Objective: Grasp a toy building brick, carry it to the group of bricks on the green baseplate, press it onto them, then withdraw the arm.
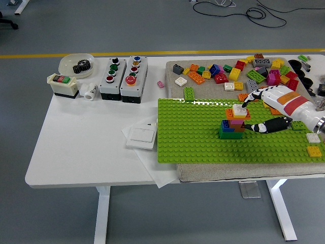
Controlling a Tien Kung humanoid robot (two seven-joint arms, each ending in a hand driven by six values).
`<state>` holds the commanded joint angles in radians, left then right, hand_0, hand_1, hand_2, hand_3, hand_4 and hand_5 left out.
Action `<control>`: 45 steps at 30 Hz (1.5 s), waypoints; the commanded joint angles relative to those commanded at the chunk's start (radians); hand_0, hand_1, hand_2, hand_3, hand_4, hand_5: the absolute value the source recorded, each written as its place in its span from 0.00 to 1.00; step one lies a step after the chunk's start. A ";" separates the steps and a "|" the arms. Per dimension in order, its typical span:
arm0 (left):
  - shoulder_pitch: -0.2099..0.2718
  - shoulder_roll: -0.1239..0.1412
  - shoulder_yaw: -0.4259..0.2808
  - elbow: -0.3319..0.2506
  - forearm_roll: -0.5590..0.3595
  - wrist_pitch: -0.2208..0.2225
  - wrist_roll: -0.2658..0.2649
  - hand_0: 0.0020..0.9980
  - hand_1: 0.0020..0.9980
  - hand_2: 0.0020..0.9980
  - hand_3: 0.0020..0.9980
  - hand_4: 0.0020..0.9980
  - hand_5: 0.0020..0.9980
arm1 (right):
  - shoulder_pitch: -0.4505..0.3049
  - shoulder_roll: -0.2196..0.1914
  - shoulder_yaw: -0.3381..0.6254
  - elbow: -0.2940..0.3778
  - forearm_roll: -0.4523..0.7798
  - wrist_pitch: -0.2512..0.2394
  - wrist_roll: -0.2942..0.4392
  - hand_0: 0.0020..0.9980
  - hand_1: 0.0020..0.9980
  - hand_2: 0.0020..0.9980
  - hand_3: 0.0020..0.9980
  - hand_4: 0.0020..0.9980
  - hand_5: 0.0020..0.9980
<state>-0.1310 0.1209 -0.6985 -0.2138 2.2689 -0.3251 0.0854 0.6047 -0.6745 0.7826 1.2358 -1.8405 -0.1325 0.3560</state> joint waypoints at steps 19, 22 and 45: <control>-0.003 0.002 0.006 0.001 0.000 -0.002 -0.003 0.82 0.81 0.81 0.61 0.68 0.60 | -0.003 0.000 0.053 -0.003 0.332 0.011 -0.051 0.77 0.74 0.79 0.77 0.90 0.54; -0.003 0.002 0.005 0.001 0.000 -0.001 -0.004 0.82 0.81 0.81 0.61 0.68 0.60 | -0.006 -0.004 0.063 0.015 0.455 0.042 -0.080 0.77 0.74 0.79 0.77 0.90 0.54; 0.003 -0.003 0.010 0.003 0.000 0.013 -0.010 0.82 0.81 0.81 0.61 0.68 0.60 | -0.051 -0.023 0.300 0.099 1.412 0.138 -0.350 0.86 0.82 0.86 0.86 1.00 0.86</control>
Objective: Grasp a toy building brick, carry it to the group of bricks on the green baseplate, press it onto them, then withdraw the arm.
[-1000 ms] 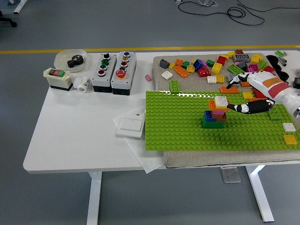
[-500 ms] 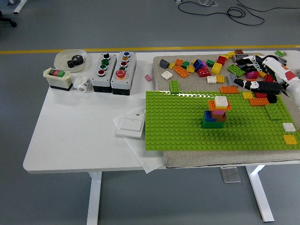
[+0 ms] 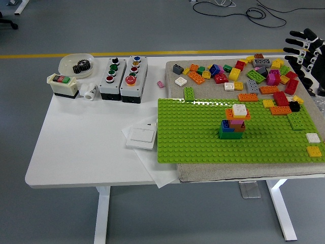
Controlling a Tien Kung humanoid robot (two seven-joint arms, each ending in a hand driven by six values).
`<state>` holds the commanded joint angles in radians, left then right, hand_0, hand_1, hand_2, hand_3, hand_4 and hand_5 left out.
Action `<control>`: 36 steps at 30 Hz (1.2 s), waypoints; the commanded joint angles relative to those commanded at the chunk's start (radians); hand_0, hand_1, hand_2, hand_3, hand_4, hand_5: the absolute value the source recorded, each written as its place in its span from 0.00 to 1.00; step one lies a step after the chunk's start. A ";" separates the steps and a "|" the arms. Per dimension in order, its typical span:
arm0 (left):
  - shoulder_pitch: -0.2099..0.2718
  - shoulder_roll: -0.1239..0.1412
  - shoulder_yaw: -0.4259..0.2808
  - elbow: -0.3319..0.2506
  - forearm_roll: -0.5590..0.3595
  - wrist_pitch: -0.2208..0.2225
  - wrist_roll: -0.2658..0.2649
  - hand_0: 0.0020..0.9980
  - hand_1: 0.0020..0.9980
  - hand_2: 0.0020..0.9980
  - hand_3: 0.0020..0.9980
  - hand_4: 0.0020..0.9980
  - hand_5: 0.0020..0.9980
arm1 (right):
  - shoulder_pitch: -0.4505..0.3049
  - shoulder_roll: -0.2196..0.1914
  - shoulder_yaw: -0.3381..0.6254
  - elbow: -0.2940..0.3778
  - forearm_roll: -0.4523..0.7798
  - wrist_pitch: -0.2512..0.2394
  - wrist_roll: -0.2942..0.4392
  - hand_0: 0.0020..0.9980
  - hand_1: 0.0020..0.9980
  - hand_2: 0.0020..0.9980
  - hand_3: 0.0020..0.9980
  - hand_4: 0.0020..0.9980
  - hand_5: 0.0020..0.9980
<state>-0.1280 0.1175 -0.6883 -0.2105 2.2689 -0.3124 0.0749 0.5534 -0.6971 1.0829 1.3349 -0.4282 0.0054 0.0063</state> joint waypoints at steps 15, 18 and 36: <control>0.003 -0.009 -0.043 0.000 0.000 0.005 -0.016 0.82 0.81 0.81 0.61 0.69 0.60 | -0.015 -0.006 0.029 0.009 0.516 -0.008 -0.010 0.87 0.82 0.85 0.86 1.00 0.91; 0.003 -0.011 -0.046 0.000 0.000 0.003 -0.025 0.82 0.81 0.81 0.61 0.68 0.60 | -0.021 -0.013 0.039 0.007 0.524 -0.008 -0.012 0.87 0.82 0.84 0.86 1.00 0.92; 0.010 -0.020 -0.025 -0.003 0.000 0.008 -0.045 0.82 0.81 0.81 0.61 0.68 0.60 | -0.052 -0.018 0.071 -0.006 0.545 -0.012 -0.025 0.87 0.82 0.84 0.85 1.00 0.93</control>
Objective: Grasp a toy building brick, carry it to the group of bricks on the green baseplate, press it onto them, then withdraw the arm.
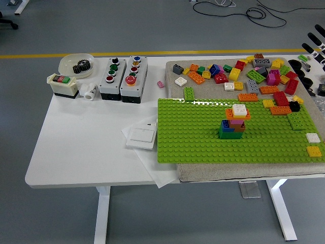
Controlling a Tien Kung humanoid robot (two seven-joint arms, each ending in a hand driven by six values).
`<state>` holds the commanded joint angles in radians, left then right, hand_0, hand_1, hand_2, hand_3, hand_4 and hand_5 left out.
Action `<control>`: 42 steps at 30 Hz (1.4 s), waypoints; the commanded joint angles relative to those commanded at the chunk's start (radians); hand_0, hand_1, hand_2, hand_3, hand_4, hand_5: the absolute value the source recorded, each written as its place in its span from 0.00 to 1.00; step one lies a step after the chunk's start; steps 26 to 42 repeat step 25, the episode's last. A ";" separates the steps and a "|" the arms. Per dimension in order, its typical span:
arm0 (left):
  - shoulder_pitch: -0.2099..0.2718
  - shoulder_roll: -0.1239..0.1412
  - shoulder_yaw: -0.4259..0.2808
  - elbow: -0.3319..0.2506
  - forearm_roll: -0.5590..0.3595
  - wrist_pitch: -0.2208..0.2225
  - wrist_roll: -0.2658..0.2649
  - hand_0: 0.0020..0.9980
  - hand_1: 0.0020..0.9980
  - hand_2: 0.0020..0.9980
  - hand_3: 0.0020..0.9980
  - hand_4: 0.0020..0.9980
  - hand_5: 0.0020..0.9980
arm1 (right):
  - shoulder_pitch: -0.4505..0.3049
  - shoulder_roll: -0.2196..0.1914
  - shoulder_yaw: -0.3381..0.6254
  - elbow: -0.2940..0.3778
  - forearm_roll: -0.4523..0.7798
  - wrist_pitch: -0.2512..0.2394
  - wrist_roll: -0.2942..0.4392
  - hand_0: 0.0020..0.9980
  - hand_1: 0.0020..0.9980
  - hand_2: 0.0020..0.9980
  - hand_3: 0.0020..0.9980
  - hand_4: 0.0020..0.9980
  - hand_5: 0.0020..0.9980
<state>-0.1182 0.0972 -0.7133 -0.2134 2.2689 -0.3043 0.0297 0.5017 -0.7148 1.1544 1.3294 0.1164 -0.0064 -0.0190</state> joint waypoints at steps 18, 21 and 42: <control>-0.001 0.002 0.018 -0.004 0.000 0.006 -0.008 0.82 0.80 0.81 0.61 0.68 0.60 | -0.018 -0.009 0.019 0.001 -0.003 0.002 -0.003 0.88 0.82 0.84 0.85 1.00 0.93; 0.000 0.003 0.030 -0.005 0.000 0.013 -0.007 0.82 0.80 0.81 0.61 0.68 0.60 | -0.020 -0.011 0.021 0.001 -0.003 0.001 -0.004 0.88 0.82 0.84 0.85 1.00 0.93; -0.003 0.006 0.043 -0.006 0.000 0.020 -0.005 0.81 0.80 0.81 0.61 0.68 0.60 | -0.018 -0.016 0.021 0.002 0.008 -0.002 -0.008 0.88 0.82 0.84 0.85 1.00 0.93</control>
